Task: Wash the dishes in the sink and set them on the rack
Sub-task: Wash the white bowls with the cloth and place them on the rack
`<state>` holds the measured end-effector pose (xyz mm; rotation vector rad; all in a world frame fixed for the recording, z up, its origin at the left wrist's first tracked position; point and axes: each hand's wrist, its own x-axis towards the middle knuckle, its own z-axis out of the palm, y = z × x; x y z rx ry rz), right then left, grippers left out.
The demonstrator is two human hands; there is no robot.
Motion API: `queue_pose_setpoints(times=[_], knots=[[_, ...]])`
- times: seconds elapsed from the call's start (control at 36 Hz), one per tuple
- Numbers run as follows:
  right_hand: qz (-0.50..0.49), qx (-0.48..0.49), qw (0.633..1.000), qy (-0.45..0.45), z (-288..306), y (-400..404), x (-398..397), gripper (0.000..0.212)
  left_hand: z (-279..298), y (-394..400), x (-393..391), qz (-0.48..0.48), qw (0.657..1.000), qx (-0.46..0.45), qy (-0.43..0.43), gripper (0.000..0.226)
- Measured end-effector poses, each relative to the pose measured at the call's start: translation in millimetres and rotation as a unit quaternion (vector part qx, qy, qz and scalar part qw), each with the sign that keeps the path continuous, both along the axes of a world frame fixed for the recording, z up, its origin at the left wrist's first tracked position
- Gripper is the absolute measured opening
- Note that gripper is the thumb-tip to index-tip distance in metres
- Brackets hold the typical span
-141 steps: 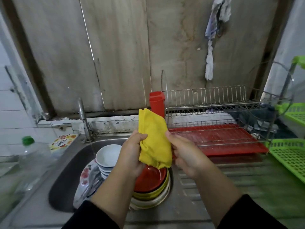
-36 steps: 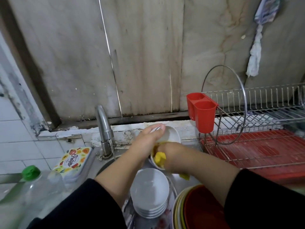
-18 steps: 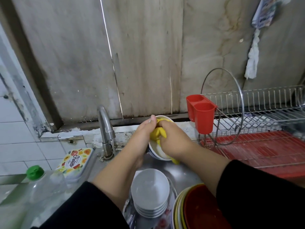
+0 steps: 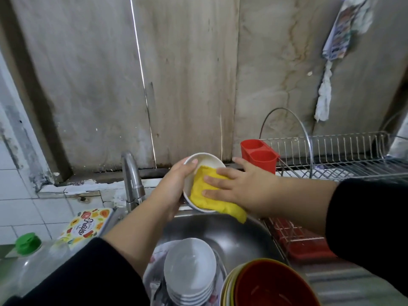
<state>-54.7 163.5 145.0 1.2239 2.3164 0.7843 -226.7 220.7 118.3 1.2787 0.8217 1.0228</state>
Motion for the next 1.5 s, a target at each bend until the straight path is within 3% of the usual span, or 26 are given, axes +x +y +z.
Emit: queue_pose_setpoints(times=[0.08,0.17,0.25,0.31,0.36,0.42,0.47,0.5,0.56,0.64,0.72,0.78,0.83,0.86,0.94,1.0,1.06,1.11,1.17,1.22,1.28,1.31,1.36,1.44,1.5], knots=[[0.084,0.113,0.986,0.085,-16.4,8.0,17.4,0.087,7.5,-1.7,4.5,-0.030,0.999,-0.028,-0.011,0.033],[0.084,0.201,0.949,0.227,-45.3,13.2,-0.8,0.062,7.3,-5.8,15.5,0.025,0.996,-0.059,-0.056,0.029],[0.040,0.205,0.896,0.391,-73.9,11.7,-32.0,0.043,-4.6,-14.5,29.8,0.116,0.988,-0.005,-0.105,0.038],[0.046,0.200,0.879,0.430,-79.4,11.1,-28.4,0.039,-5.4,-20.2,29.5,0.106,0.991,0.029,-0.078,0.046],[0.121,0.217,0.894,0.373,-70.6,12.3,-5.6,0.034,4.2,-20.1,18.7,0.009,0.999,-0.007,-0.036,0.049],[0.200,0.212,0.922,0.255,-48.1,13.3,19.8,0.028,16.6,-21.6,6.3,-0.086,0.995,-0.055,0.013,0.031],[0.222,0.208,0.936,0.177,-32.1,14.6,30.8,0.026,22.0,-19.6,3.1,-0.071,0.993,-0.076,0.051,0.020],[0.203,0.213,0.940,0.174,-32.6,15.3,28.6,0.022,21.1,-19.3,5.1,-0.024,0.996,-0.073,0.051,0.017],[0.101,0.182,0.950,0.234,-37.0,10.7,5.8,0.037,13.4,-20.1,18.1,0.081,0.996,-0.047,0.005,0.015],[-0.062,0.081,0.917,0.386,-46.1,1.1,-36.3,0.046,-0.9,-32.1,34.7,0.136,0.988,0.020,-0.066,0.018],[-0.002,0.072,0.937,0.341,-51.7,0.1,-19.6,0.040,5.7,-33.4,21.4,0.010,0.999,-0.028,-0.042,0.028],[0.080,0.119,0.957,0.252,-41.0,3.0,7.2,0.033,15.3,-26.8,5.0,-0.074,0.994,-0.077,0.016,0.029],[0.136,0.141,0.964,0.181,-33.0,6.0,22.9,0.029,21.1,-22.5,0.9,-0.057,0.993,-0.076,0.068,0.024],[0.125,0.151,0.964,0.178,-33.6,6.0,21.5,0.024,20.3,-23.3,3.7,-0.007,0.996,-0.063,0.069,0.020],[0.029,0.121,0.947,0.296,-43.9,-0.4,-14.0,0.055,6.7,-27.7,22.6,0.139,0.990,0.009,0.008,0.026],[-0.043,0.071,0.916,0.392,-44.1,-5.3,-36.8,0.048,-2.5,-35.7,28.6,0.166,0.983,0.070,-0.038,0.035],[-0.023,0.061,0.928,0.365,-50.1,-1.4,-29.4,0.048,-0.7,-36.8,25.6,0.082,0.995,0.057,-0.028,0.055],[0.027,0.072,0.949,0.306,-37.1,-6.8,-10.1,0.047,12.9,-31.1,12.4,-0.022,1.000,-0.011,0.009,0.043],[0.116,0.126,0.960,0.221,-26.9,-0.9,10.7,0.031,24.3,-20.6,2.0,-0.095,0.992,-0.069,0.047,0.032],[0.133,0.148,0.964,0.175,-23.7,3.1,17.9,0.031,28.6,-14.5,0.2,-0.048,0.995,-0.058,0.066,0.025],[0.075,0.134,0.957,0.246,-24.6,-4.1,-3.1,0.032,25.2,-17.1,11.9,0.077,0.996,-0.016,0.038,0.019],[0.033,0.123,0.945,0.302,-25.7,-8.1,-17.5,0.042,20.4,-21.7,19.9,0.122,0.992,0.013,0.025,0.022],[-0.013,0.082,0.927,0.365,-35.3,-4.0,-32.1,0.050,11.0,-30.8,31.0,0.164,0.984,0.062,-0.018,0.029],[0.011,0.061,0.941,0.333,-33.4,0.2,-18.0,0.052,16.1,-30.7,25.0,0.047,0.998,0.017,-0.026,0.044],[0.056,0.089,0.962,0.254,-16.4,-1.8,-2.9,0.042,27.6,-22.5,7.7,-0.049,0.998,-0.036,-0.010,0.032]])
